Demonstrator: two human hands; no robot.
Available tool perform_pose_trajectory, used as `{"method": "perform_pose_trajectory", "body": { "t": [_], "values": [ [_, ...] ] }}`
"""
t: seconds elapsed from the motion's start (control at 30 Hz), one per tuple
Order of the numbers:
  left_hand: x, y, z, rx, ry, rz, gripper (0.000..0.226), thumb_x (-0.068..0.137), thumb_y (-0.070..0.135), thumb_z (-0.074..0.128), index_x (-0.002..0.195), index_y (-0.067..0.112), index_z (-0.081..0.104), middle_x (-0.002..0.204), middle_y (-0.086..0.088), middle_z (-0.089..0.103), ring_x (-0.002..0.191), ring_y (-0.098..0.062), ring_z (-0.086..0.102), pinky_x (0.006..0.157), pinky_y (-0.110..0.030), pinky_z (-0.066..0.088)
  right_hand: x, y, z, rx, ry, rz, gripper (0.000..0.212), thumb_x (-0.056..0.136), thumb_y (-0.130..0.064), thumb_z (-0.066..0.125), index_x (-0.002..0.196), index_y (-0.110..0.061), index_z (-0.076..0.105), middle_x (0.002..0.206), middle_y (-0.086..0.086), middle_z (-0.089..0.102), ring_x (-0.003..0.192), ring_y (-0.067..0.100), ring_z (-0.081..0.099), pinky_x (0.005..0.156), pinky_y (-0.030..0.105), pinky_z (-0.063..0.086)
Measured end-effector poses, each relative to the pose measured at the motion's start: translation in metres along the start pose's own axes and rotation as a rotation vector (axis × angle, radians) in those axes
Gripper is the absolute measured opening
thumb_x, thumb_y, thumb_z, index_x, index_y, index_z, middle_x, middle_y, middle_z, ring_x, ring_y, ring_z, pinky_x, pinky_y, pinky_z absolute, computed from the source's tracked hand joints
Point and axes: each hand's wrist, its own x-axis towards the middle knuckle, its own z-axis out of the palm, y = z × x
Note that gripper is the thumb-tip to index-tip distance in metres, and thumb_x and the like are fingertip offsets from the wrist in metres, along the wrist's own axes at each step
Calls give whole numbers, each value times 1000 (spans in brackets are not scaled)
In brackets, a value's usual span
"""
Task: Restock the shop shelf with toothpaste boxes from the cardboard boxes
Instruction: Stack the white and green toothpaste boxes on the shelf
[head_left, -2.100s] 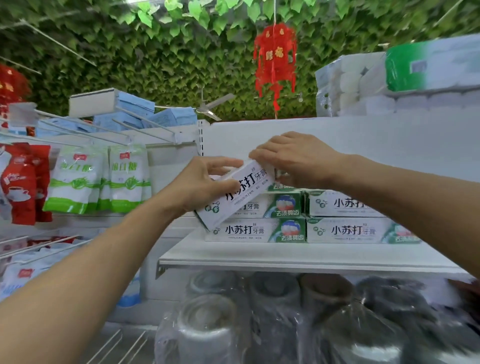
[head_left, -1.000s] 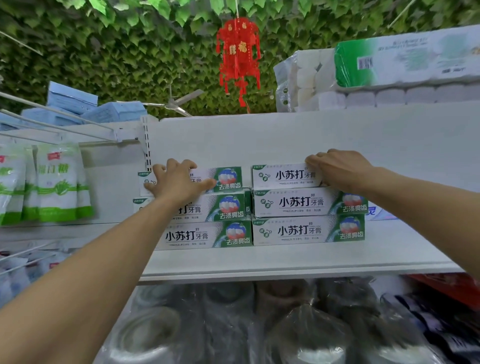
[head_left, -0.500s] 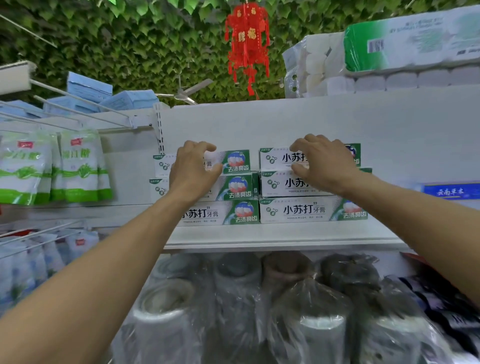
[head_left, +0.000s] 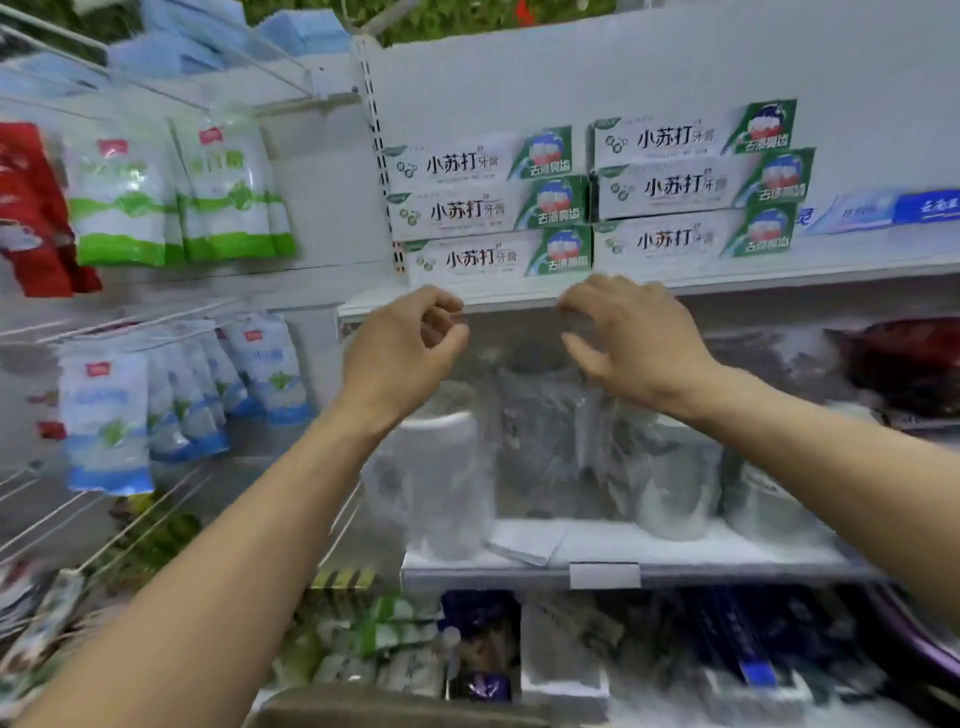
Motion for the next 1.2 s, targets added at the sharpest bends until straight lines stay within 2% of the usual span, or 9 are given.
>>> {"method": "perform_pose_trajectory", "body": {
  "t": [0.2,0.3,0.43,0.57,0.7,0.83,1.0,1.07,1.2],
  "values": [
    [-93,-62,-11,56,-214,-115,17,86,29,64,102,25,67,77,17,60,70,-5,60,75,-30,54,-70,-70,36,114,-222,85,29,90,-27,56,118,-20,59,113,4,59,105,28,58,83,41,44],
    [-143,-96,-10,55,-325,-205,18,84,36,63,101,30,67,79,17,64,75,-8,63,78,-35,55,-107,-102,64,169,-354,145,28,91,-30,53,118,-25,58,116,-1,58,103,24,59,80,36,45],
    [-208,-143,-2,28,-460,-352,18,86,29,67,103,23,69,80,14,65,78,-9,63,80,-33,54,-151,-140,105,265,-562,215,26,90,-31,53,115,-27,58,115,-3,59,102,23,59,77,34,45],
    [-269,-188,12,-43,-531,-614,16,87,24,67,103,23,67,81,11,65,81,-10,61,76,-26,47,-185,-175,154,385,-750,289,23,88,-31,55,109,-31,61,113,-6,63,99,21,61,79,39,52],
    [-341,-239,39,-148,-618,-928,12,88,27,67,99,27,63,90,2,68,82,-16,63,79,-33,51,-231,-213,218,573,-961,407,11,85,-22,56,93,-22,64,91,-3,67,86,20,62,77,40,52],
    [-409,-277,70,-207,-620,-1192,24,89,25,66,111,19,59,105,-5,62,85,-20,60,73,-28,48,-286,-254,284,707,-1156,513,19,89,-21,56,105,-20,66,95,-5,64,89,16,60,85,34,51],
    [-480,-326,113,-88,-659,-1290,56,86,20,68,136,13,46,132,-8,49,119,-25,53,99,-40,47,-342,-297,363,784,-1320,678,22,90,-11,53,107,-8,66,106,8,65,95,23,62,82,28,50],
    [-489,-329,124,-37,-651,-1269,59,83,15,67,137,12,43,135,-8,47,124,-27,50,101,-39,45,-353,-305,378,785,-1320,771,23,90,-10,55,110,-6,65,103,11,64,89,24,61,74,25,47],
    [-510,-348,155,29,-695,-1201,69,77,22,74,136,14,39,130,-8,47,123,-27,48,99,-42,46,-370,-323,424,719,-1306,828,29,85,-12,60,114,-6,61,112,14,65,107,30,61,84,27,46]
  ]
}}
